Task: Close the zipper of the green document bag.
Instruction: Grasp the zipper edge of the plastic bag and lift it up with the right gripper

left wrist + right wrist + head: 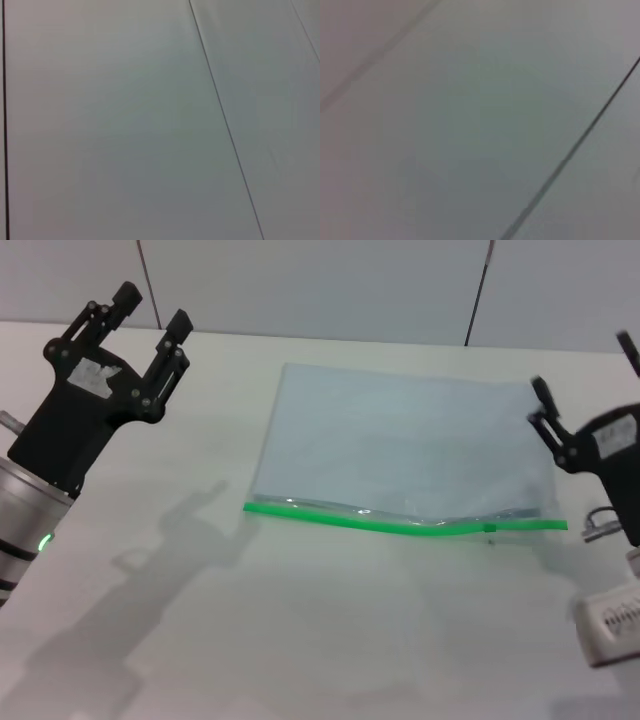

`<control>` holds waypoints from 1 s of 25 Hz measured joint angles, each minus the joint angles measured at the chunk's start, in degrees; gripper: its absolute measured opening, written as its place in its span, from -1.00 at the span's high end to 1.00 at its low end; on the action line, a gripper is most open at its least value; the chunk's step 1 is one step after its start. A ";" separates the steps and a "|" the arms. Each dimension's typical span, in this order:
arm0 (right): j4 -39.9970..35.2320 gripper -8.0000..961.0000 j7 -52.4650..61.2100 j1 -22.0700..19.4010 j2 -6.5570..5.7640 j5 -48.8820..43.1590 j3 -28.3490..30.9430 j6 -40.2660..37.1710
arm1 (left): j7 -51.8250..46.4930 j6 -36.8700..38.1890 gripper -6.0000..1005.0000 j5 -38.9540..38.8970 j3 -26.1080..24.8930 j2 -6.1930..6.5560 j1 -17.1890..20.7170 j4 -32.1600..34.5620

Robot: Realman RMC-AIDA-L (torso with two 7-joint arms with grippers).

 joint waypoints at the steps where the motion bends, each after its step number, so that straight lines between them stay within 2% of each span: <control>1: 0.10 -0.78 -2.83 -0.03 -0.01 2.17 0.03 2.11 | 0.02 0.01 -0.11 -0.01 -0.01 0.00 0.00 0.01; 6: -0.29 -0.78 -17.67 -0.09 -0.01 13.64 0.01 8.95 | 0.06 0.04 -0.11 -0.02 -0.02 0.03 0.00 0.06; 9: -0.43 -0.77 -24.48 -0.55 0.00 16.67 -0.05 11.61 | 0.07 0.09 -0.11 -0.13 -0.07 0.03 0.06 0.12; 17: -2.46 -0.76 -37.19 -3.26 0.08 16.31 -0.10 14.21 | 0.28 0.10 -0.11 -0.20 -0.09 0.03 0.35 0.21; 25: -4.22 -0.75 -41.41 -3.38 0.08 16.02 -0.09 18.94 | 0.28 0.10 -0.11 -0.20 -0.17 0.03 0.63 0.82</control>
